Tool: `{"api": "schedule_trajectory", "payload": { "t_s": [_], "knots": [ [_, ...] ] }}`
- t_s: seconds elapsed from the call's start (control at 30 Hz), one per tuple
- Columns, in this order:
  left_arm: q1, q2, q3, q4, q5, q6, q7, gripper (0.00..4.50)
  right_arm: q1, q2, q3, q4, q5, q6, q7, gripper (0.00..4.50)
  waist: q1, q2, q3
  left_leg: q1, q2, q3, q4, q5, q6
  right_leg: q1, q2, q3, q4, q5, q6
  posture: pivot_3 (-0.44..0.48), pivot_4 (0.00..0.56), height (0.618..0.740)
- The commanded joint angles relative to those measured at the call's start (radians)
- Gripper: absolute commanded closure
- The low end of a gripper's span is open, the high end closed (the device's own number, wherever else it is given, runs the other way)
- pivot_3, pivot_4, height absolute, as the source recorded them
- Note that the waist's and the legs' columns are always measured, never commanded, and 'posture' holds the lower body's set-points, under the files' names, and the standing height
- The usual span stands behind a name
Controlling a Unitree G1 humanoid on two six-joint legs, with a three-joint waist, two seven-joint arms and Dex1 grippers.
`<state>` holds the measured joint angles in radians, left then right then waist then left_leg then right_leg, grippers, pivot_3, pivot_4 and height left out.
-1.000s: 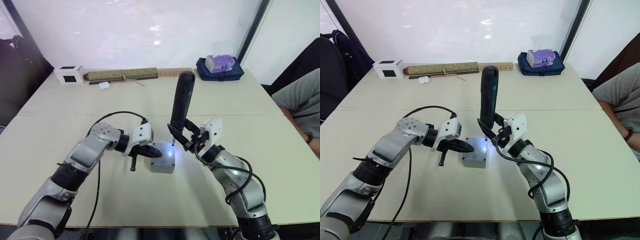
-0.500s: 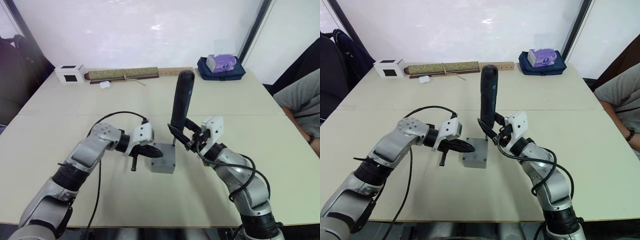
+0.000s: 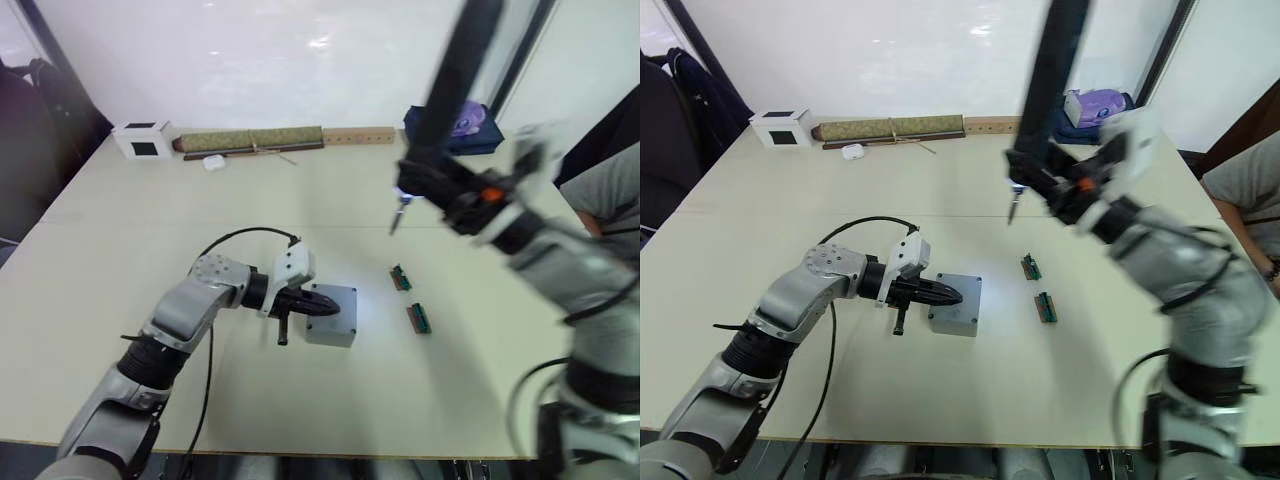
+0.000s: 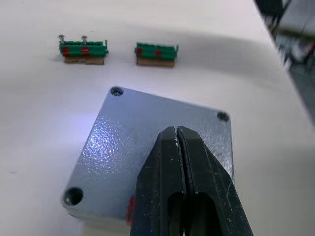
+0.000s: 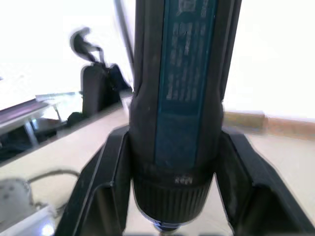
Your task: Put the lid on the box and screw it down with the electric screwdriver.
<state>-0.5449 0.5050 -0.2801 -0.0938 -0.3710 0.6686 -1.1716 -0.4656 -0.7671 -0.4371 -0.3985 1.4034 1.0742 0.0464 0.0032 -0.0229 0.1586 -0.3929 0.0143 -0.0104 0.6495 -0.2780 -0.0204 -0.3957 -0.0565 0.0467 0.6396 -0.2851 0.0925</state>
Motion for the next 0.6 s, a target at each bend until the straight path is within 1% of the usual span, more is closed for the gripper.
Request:
{"api": "schedule_trajectory", "payload": {
  "t_s": [0.03, 0.07, 0.1, 0.13, 0.2, 0.3, 0.43, 0.6],
  "knots": [
    [-0.018, 0.032, 0.054, -0.089, -0.077, 0.045, -0.025, 4.5, 0.056, -0.166, -0.07, 0.048, 0.148, 0.112, -0.052, 2.72, -0.008, 0.006, 0.007, -0.003, 0.0, 0.0, 0.0, 0.0, 0.0, -0.002, 0.0, 0.0, 0.0, 0.0, 0.0, 0.0, 0.15, 0.74],
    [-0.019, 0.047, 0.052, -0.118, -0.087, 0.05, -0.037, 4.5, 0.088, -0.238, -0.052, 0.07, 0.11, 0.168, -0.044, 2.72, -0.013, 0.01, 0.008, -0.007, -0.001, 0.002, 0.0, 0.0, 0.0, -0.007, 0.0, 0.001, 0.0, 0.002, 0.004, 0.0, 0.15, 0.74],
    [-0.019, 0.054, 0.049, -0.138, -0.094, 0.055, -0.041, 4.5, 0.11, -0.284, -0.038, 0.082, 0.085, 0.203, -0.034, 2.72, -0.014, 0.013, 0.01, -0.012, -0.001, 0.002, 0.001, 0.0, 0.0, -0.012, 0.001, 0.001, 0.002, 0.002, 0.004, 0.0, 0.15, 0.74],
    [-0.021, 0.063, 0.046, -0.161, -0.101, 0.057, -0.044, 4.5, 0.134, -0.329, -0.018, 0.118, 0.081, 0.248, -0.038, 2.72, -0.016, 0.013, 0.01, -0.018, -0.004, 0.003, 0.002, 0.0, 0.0, -0.02, 0.0, 0.002, 0.007, 0.003, 0.007, 0.0, 0.15, 0.74],
    [-0.024, 0.075, 0.04, -0.193, -0.112, 0.058, -0.045, 4.5, 0.165, -0.377, 0.005, 0.182, 0.112, 0.31, -0.057, 2.72, -0.018, 0.013, 0.011, -0.018, -0.003, 0.004, 0.003, 0.0, 0.0, -0.021, 0.002, 0.003, 0.006, 0.002, 0.007, 0.0, 0.15, 0.74],
    [-0.029, 0.095, 0.019, -0.232, -0.099, 0.035, -0.052, 4.5, 0.197, -0.408, 0.044, 0.223, 0.09, 0.373, -0.03, 2.72, -0.019, 0.012, 0.013, -0.018, -0.002, 0.005, 0.003, 0.0, 0.0, -0.021, 0.004, 0.003, 0.006, 0.002, 0.007, 0.0, 0.15, 0.74],
    [-0.03, 0.105, -0.006, -0.277, -0.075, 0.022, -0.029, 4.5, 0.234, -0.41, 0.1, 0.282, 0.003, 0.419, 0.026, 2.72, -0.017, 0.012, 0.013, -0.016, -0.001, 0.004, 0.005, 0.0, 0.0, -0.02, 0.01, 0.005, 0.007, 0.002, 0.007, 0.0, 0.15, 0.74],
    [-0.021, 0.132, -0.007, -0.321, -0.076, 0.025, -0.015, 4.5, 0.211, -0.406, 0.178, 0.319, -0.126, 0.427, 0.105, 2.72, -0.019, 0.012, 0.013, -0.016, -0.001, 0.005, 0.006, 0.0, 0.0, -0.02, 0.01, 0.006, 0.007, 0.002, 0.007, 0.0, 0.15, 0.74]
  ]
}}
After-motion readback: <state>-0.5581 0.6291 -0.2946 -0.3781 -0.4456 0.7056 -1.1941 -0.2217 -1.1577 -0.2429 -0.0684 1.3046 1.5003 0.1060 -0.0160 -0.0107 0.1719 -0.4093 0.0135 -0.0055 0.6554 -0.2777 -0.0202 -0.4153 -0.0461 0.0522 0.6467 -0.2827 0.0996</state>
